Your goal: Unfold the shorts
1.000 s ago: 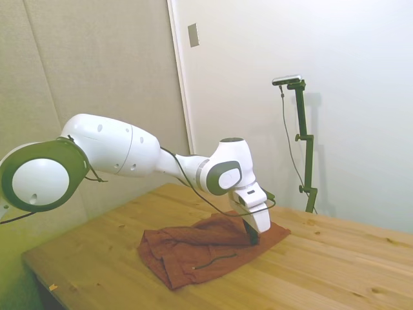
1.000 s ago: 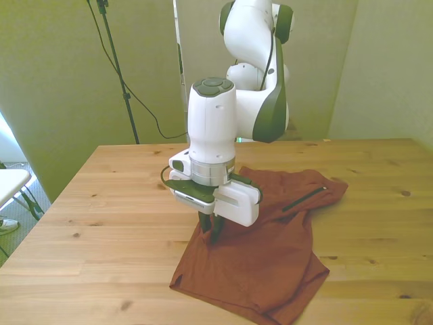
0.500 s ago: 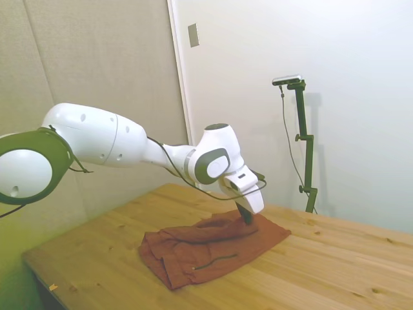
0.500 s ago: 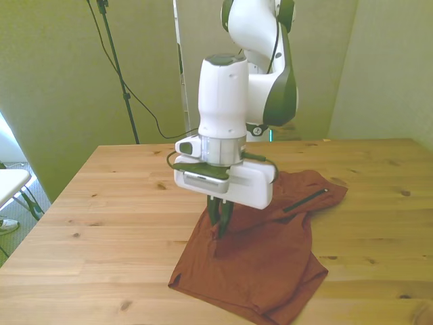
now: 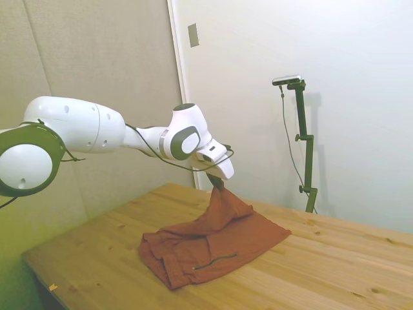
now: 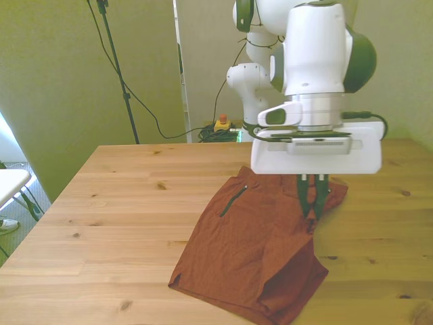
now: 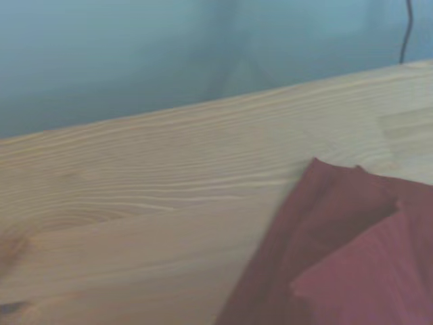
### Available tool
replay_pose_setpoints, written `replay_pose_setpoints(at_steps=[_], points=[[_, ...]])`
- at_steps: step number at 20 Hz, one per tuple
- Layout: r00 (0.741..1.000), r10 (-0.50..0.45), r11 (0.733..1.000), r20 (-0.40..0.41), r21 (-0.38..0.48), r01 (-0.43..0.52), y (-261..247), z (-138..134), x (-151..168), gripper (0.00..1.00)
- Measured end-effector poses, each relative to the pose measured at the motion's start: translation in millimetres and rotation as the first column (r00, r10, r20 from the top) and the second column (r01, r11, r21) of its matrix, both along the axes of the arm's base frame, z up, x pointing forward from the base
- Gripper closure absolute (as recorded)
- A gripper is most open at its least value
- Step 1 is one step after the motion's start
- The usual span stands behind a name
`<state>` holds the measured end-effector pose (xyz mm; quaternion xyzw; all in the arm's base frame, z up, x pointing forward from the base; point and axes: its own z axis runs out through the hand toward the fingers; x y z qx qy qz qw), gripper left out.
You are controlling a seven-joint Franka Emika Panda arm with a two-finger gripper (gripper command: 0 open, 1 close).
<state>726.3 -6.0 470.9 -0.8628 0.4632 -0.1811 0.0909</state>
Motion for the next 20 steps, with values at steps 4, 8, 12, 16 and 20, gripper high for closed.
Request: replay_pose_setpoints(at_steps=[4,8,12,16,20], points=[[0.999,0.053,0.998,0.01,-0.019,-0.053,42,-1,20,1.0],[0.997,0.072,0.997,0.003,-0.036,-0.072,76,7,33,1.0],[0.998,0.062,0.996,-0.004,-0.063,-0.062,98,1,50,1.0],[0.999,0.05,0.996,-0.004,-0.074,-0.05,110,-8,68,1.0],[0.999,0.05,0.996,-0.014,-0.077,-0.051,124,-16,76,0.0]])
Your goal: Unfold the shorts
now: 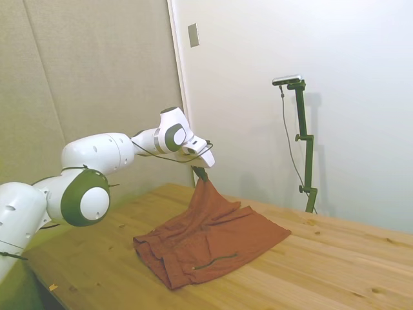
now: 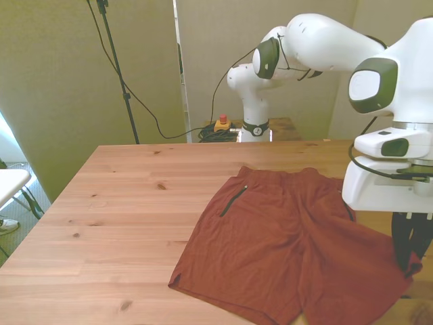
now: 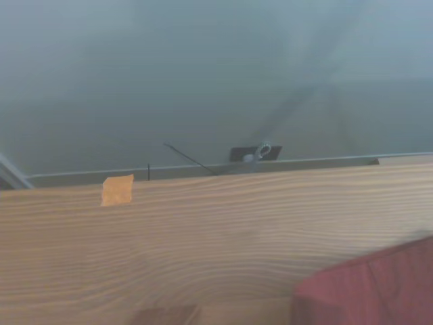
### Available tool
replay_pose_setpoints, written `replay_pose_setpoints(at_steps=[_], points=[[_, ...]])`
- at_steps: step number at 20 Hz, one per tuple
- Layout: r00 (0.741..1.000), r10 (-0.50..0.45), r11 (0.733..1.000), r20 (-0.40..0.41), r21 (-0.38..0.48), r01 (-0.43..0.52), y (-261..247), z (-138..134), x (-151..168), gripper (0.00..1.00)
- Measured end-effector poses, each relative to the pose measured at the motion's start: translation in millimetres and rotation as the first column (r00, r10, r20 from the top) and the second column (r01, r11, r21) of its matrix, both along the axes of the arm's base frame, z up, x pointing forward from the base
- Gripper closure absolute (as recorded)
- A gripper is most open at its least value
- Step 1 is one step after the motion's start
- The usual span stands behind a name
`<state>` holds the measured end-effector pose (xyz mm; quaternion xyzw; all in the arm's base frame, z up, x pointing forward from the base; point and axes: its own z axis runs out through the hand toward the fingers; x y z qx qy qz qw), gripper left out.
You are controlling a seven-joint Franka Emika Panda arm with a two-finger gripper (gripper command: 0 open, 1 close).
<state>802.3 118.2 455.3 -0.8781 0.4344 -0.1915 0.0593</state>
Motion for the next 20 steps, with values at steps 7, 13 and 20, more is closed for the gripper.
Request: replay_pose_setpoints(at_steps=[7,13,20], points=[[1.0,0.007,1.0,-0.005,0.001,-0.007,10,3,1,0.0],[1.0,0.002,1.0,0.004,0.003,-0.002,7,21,-2,0.0],[0.99,-0.082,0.997,-0.116,-0.014,0.081,-49,49,-19,0.0]])
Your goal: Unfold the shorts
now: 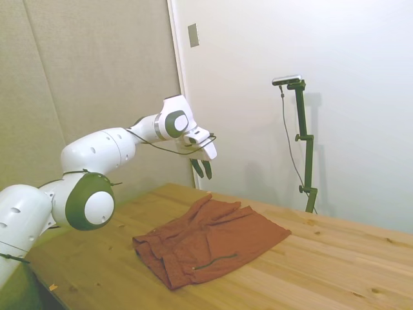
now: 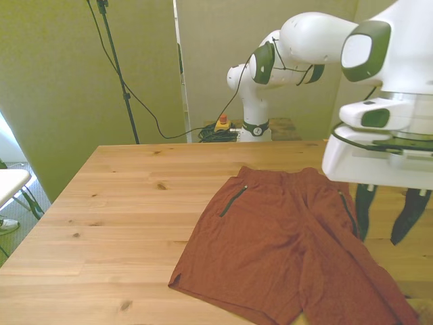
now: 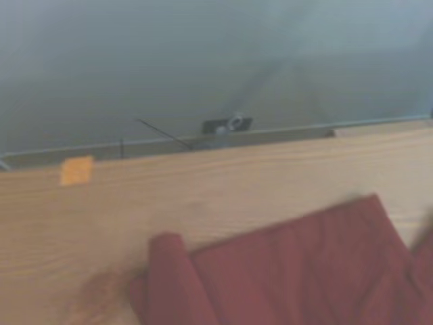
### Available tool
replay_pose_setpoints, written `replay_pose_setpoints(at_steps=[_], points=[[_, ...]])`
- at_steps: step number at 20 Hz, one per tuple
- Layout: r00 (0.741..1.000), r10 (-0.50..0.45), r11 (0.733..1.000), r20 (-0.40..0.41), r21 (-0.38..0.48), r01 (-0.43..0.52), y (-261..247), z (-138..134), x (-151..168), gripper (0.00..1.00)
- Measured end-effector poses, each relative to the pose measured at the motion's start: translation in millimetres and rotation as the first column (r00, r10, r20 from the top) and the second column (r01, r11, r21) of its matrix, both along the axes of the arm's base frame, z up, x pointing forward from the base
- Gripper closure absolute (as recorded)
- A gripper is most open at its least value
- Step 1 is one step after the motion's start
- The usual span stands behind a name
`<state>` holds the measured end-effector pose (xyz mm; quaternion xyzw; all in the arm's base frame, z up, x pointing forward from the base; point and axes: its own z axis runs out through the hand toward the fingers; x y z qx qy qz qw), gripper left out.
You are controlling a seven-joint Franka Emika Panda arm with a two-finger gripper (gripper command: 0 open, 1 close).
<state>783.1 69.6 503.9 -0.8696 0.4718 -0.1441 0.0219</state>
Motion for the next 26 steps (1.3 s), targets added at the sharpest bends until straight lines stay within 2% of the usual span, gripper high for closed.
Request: replay_pose_setpoints(at_steps=[5,11,19,26], points=[[0.999,0.026,1.0,-0.042,0.002,-0.026,-41,26,-19,0.0],[0.995,0.092,0.996,-0.046,0.021,-0.091,-39,42,-48,0.0],[0.988,0.127,0.992,-0.082,0.036,-0.125,-42,35,-105,0.0],[0.984,0.155,0.987,-0.088,0.054,-0.15,-48,26,-174,0.0]])
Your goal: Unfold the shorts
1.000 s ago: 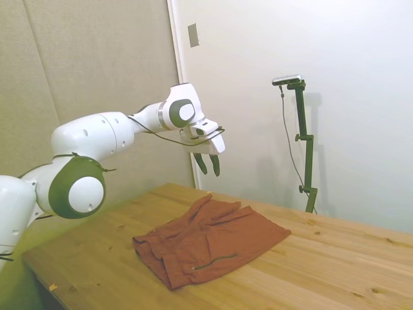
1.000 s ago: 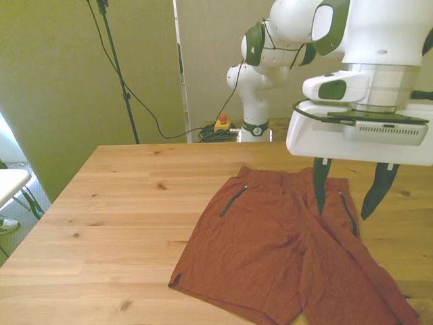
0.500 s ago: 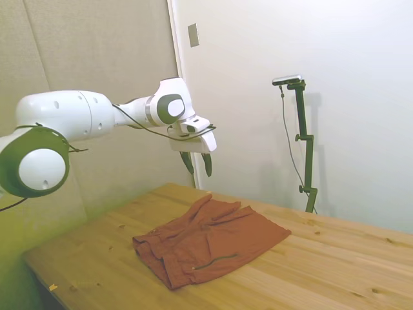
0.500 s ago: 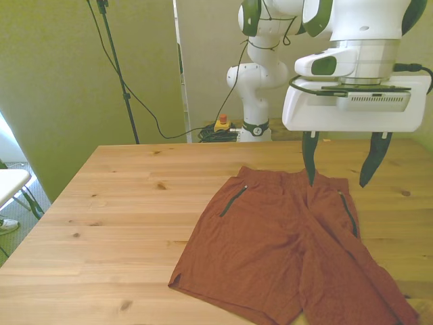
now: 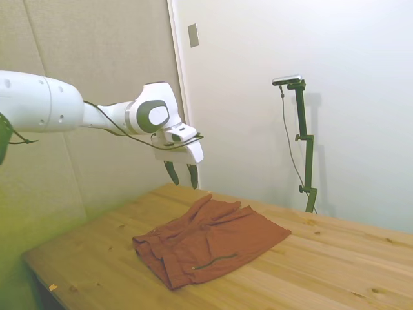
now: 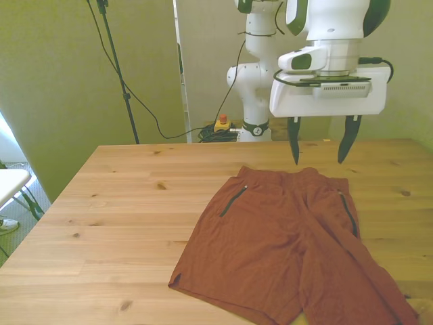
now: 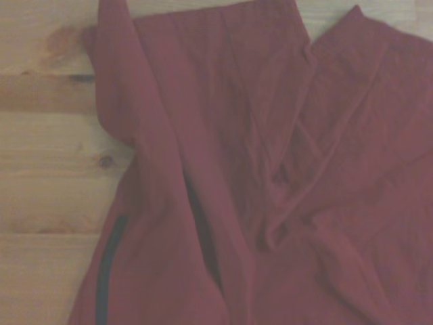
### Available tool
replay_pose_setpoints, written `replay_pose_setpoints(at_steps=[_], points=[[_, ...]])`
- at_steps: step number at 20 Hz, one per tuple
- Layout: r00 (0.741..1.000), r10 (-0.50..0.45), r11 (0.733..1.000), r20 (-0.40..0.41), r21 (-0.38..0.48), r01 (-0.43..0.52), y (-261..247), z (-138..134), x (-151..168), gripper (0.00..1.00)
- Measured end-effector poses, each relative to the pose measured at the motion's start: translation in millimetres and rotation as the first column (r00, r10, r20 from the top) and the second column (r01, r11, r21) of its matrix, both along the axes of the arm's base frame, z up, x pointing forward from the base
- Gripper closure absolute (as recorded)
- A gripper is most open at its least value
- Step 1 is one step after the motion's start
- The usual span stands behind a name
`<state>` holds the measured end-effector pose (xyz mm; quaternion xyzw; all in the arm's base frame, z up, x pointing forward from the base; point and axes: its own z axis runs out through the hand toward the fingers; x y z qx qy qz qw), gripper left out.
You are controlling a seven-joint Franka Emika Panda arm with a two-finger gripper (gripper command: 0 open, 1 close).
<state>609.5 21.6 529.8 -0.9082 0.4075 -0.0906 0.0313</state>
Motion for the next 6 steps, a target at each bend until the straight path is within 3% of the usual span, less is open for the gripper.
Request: replay_pose_setpoints(at_steps=[6], points=[[1.0,0.022,1.0,0.011,0.004,-0.022,-15,6,-90,0.0]])
